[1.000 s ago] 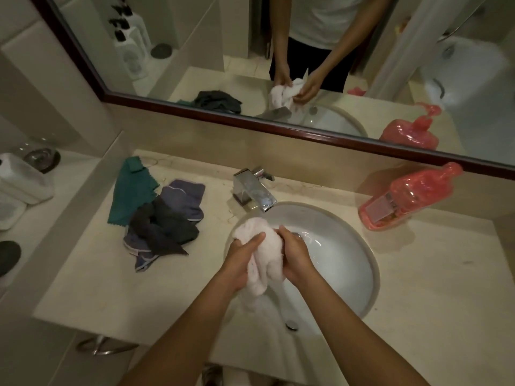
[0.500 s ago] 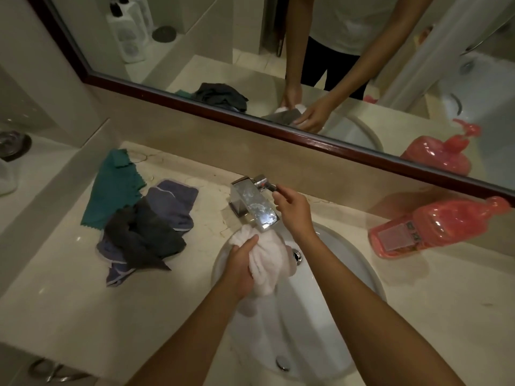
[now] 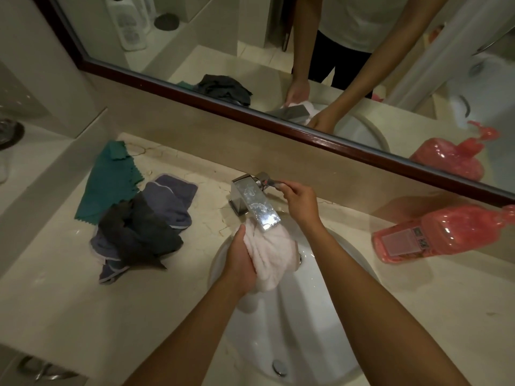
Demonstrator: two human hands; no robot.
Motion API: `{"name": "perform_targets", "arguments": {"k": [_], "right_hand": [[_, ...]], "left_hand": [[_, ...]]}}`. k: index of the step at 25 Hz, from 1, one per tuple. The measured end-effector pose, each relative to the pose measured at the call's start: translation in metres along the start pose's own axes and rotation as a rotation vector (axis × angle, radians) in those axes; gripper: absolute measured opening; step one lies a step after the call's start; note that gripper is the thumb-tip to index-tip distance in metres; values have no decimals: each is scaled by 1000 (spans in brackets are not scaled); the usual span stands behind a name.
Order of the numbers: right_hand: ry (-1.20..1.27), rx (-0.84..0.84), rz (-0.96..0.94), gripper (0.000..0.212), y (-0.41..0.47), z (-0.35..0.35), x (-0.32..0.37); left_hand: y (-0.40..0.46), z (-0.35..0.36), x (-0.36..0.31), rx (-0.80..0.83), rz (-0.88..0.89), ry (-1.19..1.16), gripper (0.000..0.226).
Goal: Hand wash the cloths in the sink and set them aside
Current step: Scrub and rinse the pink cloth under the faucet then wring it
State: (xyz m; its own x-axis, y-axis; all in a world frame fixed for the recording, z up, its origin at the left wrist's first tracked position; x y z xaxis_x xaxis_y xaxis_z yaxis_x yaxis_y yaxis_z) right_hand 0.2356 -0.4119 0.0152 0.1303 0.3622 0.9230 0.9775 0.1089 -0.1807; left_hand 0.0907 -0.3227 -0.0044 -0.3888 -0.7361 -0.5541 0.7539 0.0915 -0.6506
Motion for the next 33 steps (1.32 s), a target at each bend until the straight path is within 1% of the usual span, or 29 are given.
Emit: {"name": "perform_targets", "arguments": {"k": [2, 3, 6, 8, 10, 12, 13, 15, 17, 19, 20, 22, 23, 24, 25, 26, 28, 31, 32, 33], "right_hand": [[25, -1, 15, 22, 2, 1, 1], [43, -2, 33, 23, 2, 2, 1], [50, -15, 101, 29, -1, 3, 0], [126, -49, 152, 33, -17, 3, -5], [220, -111, 224, 32, -41, 0, -19], [264, -166, 364, 34, -74, -3, -40], [294, -161, 460, 37, -91, -2, -50], [408, -83, 624, 45, -117, 5, -70], [688, 31, 729, 50, -129, 17, -82], [908, 79, 715, 48, -128, 27, -84], [936, 53, 681, 43, -125, 30, -85], [912, -25, 628, 37, -119, 35, -85], [922, -61, 620, 37, -116, 36, -88], [959, -94, 618, 36, -112, 36, -91], [1016, -120, 611, 36, -109, 34, -95], [1069, -131, 595, 36, -105, 31, -98], [1126, -109, 566, 37, -102, 27, -105], [1192, -49, 574, 35, -109, 25, -113], [1203, -27, 597, 33, -112, 24, -114], [1202, -8, 625, 32, -115, 25, -114]], "left_hand": [[-1, 2, 0, 48, 21, 18, 54], [-5, 6, -4, 61, 4, 4, 55], [-4, 2, -3, 43, -33, -7, 57], [-10, 3, -6, 31, -40, -26, 58], [-11, 3, -5, -4, -76, -53, 60], [-9, 1, -4, -15, -79, -93, 62], [-7, -1, -2, -20, -77, -124, 63], [0, -7, 4, -23, -68, -196, 65], [4, -12, 12, -49, -66, -215, 66], [9, -18, 20, -110, -61, -145, 64], [11, -22, 24, -129, -57, -105, 62], [15, -27, 33, -132, -75, -25, 58], [16, -32, 37, -157, -88, 72, 54], [18, -39, 39, -194, -89, 223, 50], [18, -47, 41, -236, -71, 374, 48], [18, -56, 43, -268, -44, 468, 45], [15, -70, 47, -306, -43, 469, 39], [12, -79, 53, -340, -150, 442, 42], [15, -77, 57, -322, -198, 377, 43], [16, -71, 60, -280, -243, 253, 45]]}}
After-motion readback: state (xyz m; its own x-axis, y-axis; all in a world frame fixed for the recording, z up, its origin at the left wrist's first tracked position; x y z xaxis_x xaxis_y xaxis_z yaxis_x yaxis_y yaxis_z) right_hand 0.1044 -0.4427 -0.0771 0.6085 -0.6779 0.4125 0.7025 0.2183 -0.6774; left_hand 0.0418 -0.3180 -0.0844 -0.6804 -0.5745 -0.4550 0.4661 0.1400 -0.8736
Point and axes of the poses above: each hand's wrist, its own y-axis towards the middle knuckle, its own z-axis out of the palm, x = y × z, the point moved 3 cm from there along y, towards the middle knuckle, and after that the axes turned 9 degrees about y, right-handed, at the moved point
